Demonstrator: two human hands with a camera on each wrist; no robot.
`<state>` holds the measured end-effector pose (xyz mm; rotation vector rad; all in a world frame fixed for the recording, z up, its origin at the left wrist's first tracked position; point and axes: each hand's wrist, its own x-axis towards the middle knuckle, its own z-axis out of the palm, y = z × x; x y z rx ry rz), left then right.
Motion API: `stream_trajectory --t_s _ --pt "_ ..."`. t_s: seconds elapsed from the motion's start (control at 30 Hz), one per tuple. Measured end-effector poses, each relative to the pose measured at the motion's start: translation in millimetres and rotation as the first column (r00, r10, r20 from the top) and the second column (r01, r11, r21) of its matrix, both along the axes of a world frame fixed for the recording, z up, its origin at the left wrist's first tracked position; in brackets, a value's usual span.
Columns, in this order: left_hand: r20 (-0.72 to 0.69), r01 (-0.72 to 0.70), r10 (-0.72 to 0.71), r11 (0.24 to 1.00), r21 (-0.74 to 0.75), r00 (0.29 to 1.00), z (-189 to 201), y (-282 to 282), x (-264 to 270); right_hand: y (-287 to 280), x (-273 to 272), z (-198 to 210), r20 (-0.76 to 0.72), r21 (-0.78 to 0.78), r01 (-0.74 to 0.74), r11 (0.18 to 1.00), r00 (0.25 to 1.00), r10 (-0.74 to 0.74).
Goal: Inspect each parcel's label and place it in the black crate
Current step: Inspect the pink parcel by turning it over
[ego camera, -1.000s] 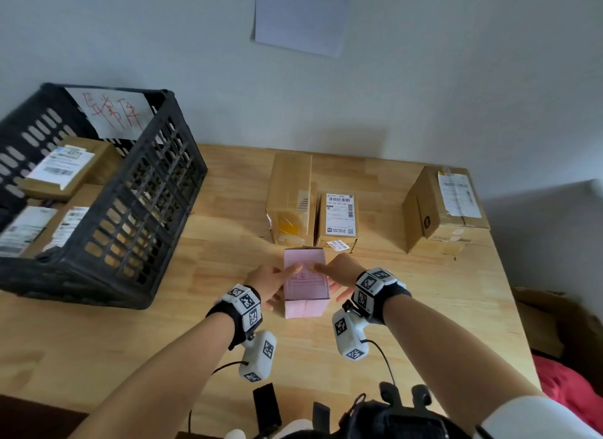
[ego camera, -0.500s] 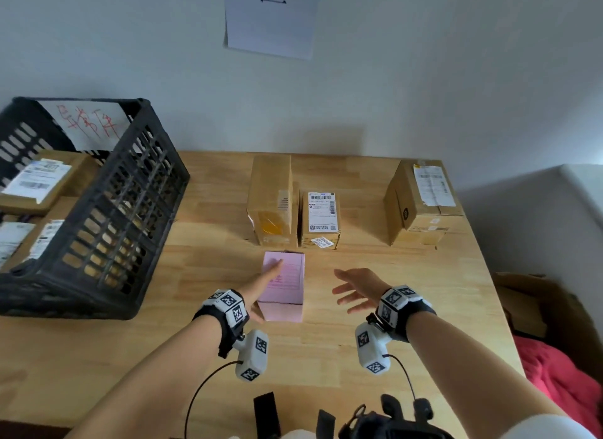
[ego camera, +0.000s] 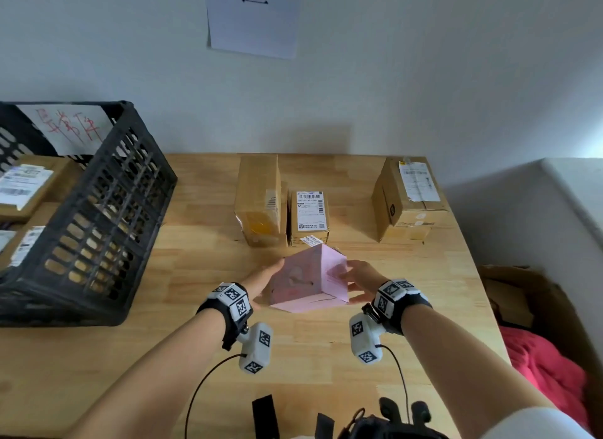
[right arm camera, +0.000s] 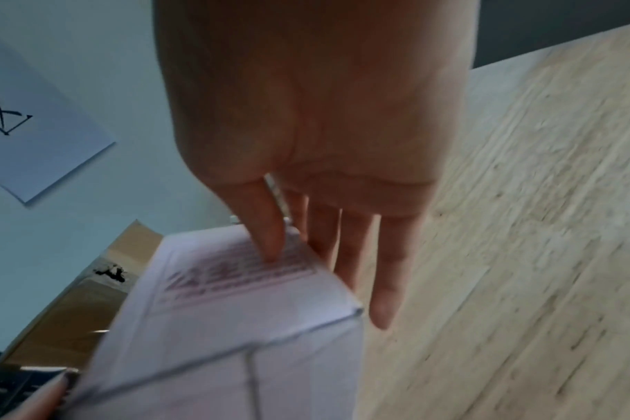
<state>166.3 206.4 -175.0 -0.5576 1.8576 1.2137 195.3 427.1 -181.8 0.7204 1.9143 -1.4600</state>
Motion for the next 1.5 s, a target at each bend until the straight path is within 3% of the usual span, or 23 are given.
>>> stream_trajectory --t_s 0.07,0.13,0.3,0.4,0.6,0.77,0.87,1.0,1.17,1.33,1.5 --pt "-0.013 0.024 -0.024 1.000 -0.017 1.000 -3.2 -2.2 0.9 0.8 -0.5 -4.5 -0.028 0.110 0.019 0.994 0.999 -0.016" --pt "-0.015 0.054 -0.054 0.998 -0.021 0.998 -0.4 -1.6 1.8 -4.5 3.5 -2.2 -0.045 0.113 0.077 0.991 0.996 -0.072" --pt "0.029 0.149 -0.148 0.987 -0.055 0.989 0.9 -4.0 5.5 -18.4 13.0 6.8 0.028 -0.033 0.027 0.999 0.999 -0.026" --pt "0.090 0.240 -0.231 0.964 -0.116 0.969 -4.1 -14.0 10.4 -23.8 15.6 -1.4 0.100 -0.040 -0.062 0.997 0.993 0.066" --pt "0.082 0.219 -0.208 0.963 -0.158 0.975 -9.9 -25.1 18.0 -35.9 9.2 -31.5 0.142 0.270 -0.377 0.886 0.926 0.351" --pt "0.035 0.252 -0.251 0.939 -0.236 0.967 -24.6 -22.4 13.6 -35.8 7.5 -45.1 0.171 0.367 -0.458 0.809 0.889 0.426" --pt "0.005 0.233 -0.240 0.938 -0.254 0.971 -45.0 -27.7 7.6 -32.3 3.3 -52.8 0.181 0.347 -0.462 0.816 0.887 0.425" --pt "0.029 0.231 -0.230 0.949 -0.216 0.973 -108.8 -43.3 -11.1 -30.5 -7.2 -56.2 0.222 0.364 -0.502 0.784 0.865 0.451" --pt "0.043 0.263 -0.260 0.951 -0.161 0.965 -121.3 -47.4 -21.7 -27.2 -19.6 -62.2 0.281 0.370 -0.533 0.761 0.845 0.456" --pt "0.064 0.316 -0.309 0.936 -0.154 0.949 -73.0 -37.6 -18.2 -22.8 -24.9 -63.3 0.308 0.379 -0.579 0.722 0.815 0.492" --pt "0.085 0.322 -0.313 0.937 -0.137 0.946 -65.0 -38.8 -20.5 -23.9 -32.5 -54.3 0.330 0.367 -0.615 0.698 0.788 0.521"
